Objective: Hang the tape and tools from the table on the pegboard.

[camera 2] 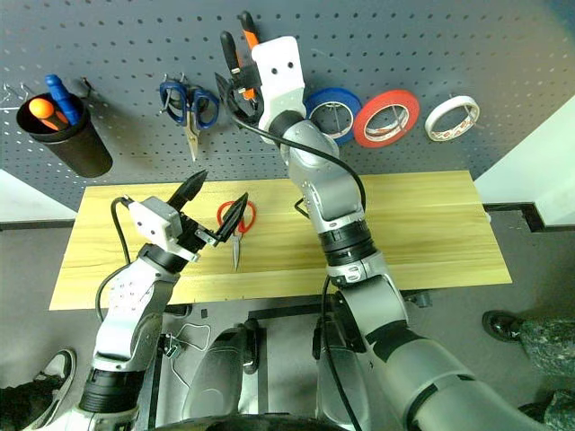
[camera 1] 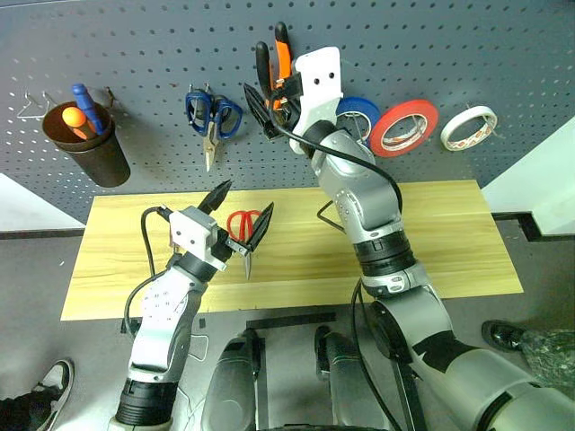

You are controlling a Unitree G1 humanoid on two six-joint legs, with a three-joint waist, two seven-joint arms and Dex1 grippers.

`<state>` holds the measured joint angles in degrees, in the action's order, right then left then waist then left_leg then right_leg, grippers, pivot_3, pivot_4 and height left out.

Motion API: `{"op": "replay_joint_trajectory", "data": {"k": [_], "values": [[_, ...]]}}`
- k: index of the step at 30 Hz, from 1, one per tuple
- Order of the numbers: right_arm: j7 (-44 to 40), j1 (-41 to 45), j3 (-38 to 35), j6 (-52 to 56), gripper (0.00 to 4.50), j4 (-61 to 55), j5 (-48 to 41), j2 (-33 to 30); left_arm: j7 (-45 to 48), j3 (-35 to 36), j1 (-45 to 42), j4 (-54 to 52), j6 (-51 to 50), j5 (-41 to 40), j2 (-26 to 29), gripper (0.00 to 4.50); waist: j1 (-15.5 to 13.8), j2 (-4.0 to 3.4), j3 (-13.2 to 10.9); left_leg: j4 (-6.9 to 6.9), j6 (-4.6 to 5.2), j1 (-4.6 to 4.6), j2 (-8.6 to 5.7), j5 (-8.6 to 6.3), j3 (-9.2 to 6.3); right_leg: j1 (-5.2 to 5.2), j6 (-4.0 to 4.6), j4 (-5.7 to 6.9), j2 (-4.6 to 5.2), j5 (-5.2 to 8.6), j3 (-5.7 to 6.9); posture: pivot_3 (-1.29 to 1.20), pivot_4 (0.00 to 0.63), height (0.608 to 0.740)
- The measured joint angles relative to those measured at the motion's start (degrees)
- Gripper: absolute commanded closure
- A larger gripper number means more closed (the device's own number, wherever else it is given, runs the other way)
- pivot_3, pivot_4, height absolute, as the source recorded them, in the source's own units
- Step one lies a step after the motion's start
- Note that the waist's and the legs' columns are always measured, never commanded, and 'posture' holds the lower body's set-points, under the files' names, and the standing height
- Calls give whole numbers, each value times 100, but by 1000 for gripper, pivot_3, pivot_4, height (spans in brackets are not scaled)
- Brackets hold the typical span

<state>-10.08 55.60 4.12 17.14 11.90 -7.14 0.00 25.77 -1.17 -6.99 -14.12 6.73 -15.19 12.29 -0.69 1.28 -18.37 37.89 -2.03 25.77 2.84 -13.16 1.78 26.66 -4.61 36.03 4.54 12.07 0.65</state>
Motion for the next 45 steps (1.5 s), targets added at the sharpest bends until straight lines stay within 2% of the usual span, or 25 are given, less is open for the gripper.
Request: {"op": "replay_joint_trajectory", "data": {"k": [9, 21, 30, 45], "values": [[-66, -399, 99, 66, 37, -213, 185, -374, 195, 64, -658, 885, 550, 3, -4, 0, -16, 26, 244, -1, -3, 67, -4, 2, -1, 8, -79, -84, 3, -45, 21, 77, 124, 716], [-39, -614, -14, 100, 37, -270, 261, -592, 416, 98, -1253, 1823, 1142, 4, -51, 0, -9, 27, 536, -3, -4, 64, -5, 2, 2, 4, -83, -85, 2, -48, 21, 66, 65, 716], [-43, -827, -37, 101, 37, -372, 373, -792, 524, 101, -1591, 2251, 1412, 2, -100, 0, -8, 18, 748, 0, -4, 35, -6, 2, 2, -26, -83, -85, 1, -49, 21, 54, 47, 716], [-43, -1140, -224, 123, 37, -618, 467, -1093, 639, 99, -1775, 2527, 1641, 3, -172, 0, 0, -5, 915, 1, -2, -68, -7, 1, 4, -126, -81, -83, 0, -50, 17, 50, 39, 716]]}}
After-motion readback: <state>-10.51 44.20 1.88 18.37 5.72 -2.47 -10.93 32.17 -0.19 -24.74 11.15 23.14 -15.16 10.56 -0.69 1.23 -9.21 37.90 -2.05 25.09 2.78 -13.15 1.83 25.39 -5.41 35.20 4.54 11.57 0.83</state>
